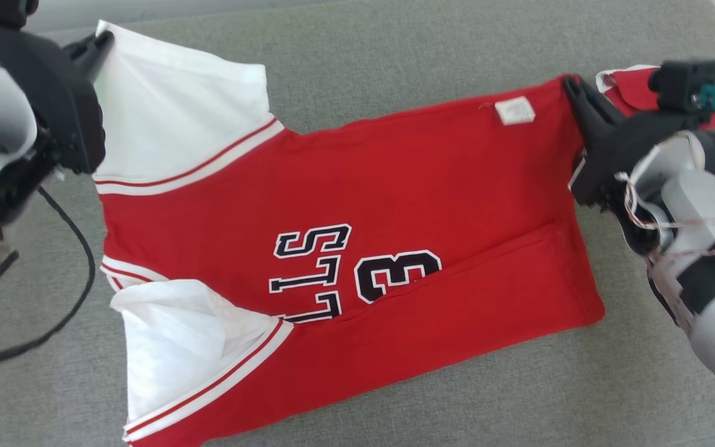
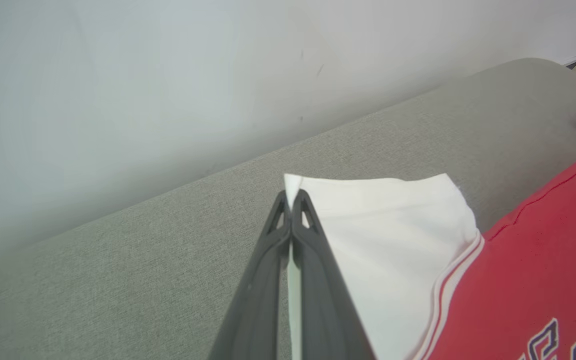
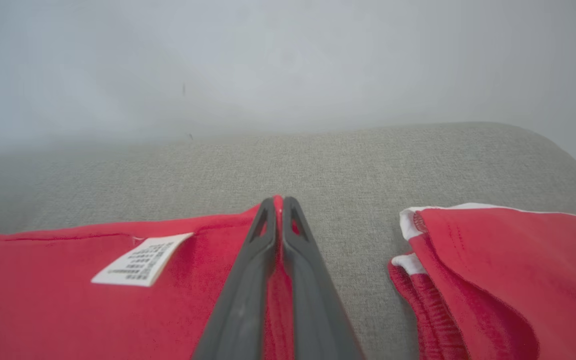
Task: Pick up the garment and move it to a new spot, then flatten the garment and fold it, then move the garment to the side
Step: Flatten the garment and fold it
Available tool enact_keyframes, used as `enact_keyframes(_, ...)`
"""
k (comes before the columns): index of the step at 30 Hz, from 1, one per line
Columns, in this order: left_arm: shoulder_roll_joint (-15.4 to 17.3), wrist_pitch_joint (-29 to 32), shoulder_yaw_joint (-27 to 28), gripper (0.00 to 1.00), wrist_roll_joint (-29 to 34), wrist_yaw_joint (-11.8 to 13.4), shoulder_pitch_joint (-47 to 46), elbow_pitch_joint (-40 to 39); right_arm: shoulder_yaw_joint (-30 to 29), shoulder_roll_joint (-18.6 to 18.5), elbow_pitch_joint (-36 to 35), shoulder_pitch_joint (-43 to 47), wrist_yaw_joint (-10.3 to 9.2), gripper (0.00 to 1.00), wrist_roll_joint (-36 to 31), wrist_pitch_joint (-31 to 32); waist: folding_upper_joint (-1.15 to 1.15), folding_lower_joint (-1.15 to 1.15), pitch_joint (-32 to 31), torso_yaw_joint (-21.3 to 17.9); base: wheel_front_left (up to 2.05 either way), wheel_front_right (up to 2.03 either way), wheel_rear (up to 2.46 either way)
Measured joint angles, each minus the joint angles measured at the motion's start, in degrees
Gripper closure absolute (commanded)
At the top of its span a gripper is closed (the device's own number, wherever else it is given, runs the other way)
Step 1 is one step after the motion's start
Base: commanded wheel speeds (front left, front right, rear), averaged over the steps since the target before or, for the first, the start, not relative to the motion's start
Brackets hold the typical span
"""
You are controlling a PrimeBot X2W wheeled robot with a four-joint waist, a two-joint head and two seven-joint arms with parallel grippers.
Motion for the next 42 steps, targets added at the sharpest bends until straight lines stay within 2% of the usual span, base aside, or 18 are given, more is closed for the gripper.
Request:
enact_keyframes(6, 3.2, -0.5, 3.4, 1.00, -8.8, 0.0, 9.2, -8.5, 2.1, -6.8, -6.7, 6.6, 0.00, 1.00, 5.6, -2.7, 0.00, 0.00, -1.4, 1.3, 0.00, 0.00, 0.00)
enact_keyframes(12, 5.9, 0.0, 6.2, 1.00, -15.2, 2.1, 19.5, -19.3, 3.2, -11.3, -12.2, 12.7, 0.00, 1.00, 9.5, -5.0, -0.01, 0.00, -2.7, 3.1, 0.00, 0.00, 0.00)
enact_keyframes(15, 7.9, 0.0, 7.4, 1.00, -16.3, 3.5, 24.0, -23.9, 3.7, -13.0, -14.7, 15.1, 0.00, 1.00, 10.8, -5.5, -0.01, -0.01, -3.2, 3.9, 0.00, 0.00, 0.00)
enact_keyframes(28, 11.7, -4.2, 11.4, 1.00, -21.0, 9.3, 44.5, -40.3, 3.5, -17.2, -20.1, 22.9, 0.00, 1.00, 13.2, -7.3, -0.01, -0.01, -4.1, 5.1, 0.00, 0.00, 0.00)
enact_keyframes(32, 11.8, -6.5, 12.3, 1.00, -22.2, 10.6, 49.8, -42.9, 2.5, -17.9, -21.9, 25.0, 0.00, 1.00, 13.7, -9.0, -0.01, -0.01, -3.9, 5.4, 0.00, 0.00, 0.00)
enact_keyframes(38, 10.8, -8.6, 10.6, 1.00, -21.4, 11.1, 55.0, -42.7, 2.2, -17.9, -21.5, 28.5, 0.00, 1.00, 13.7, -9.5, -0.01, -0.01, -3.8, 5.8, 0.00, 0.00, 0.00)
enact_keyframes(42, 8.0, -10.2, 8.0, 1.00, -19.0, 11.5, 55.4, -39.2, 2.5, -16.6, -19.9, 29.3, 0.00, 1.00, 12.9, -9.0, 0.00, 0.00, -3.9, 5.9, 0.00, 0.00, 0.00)
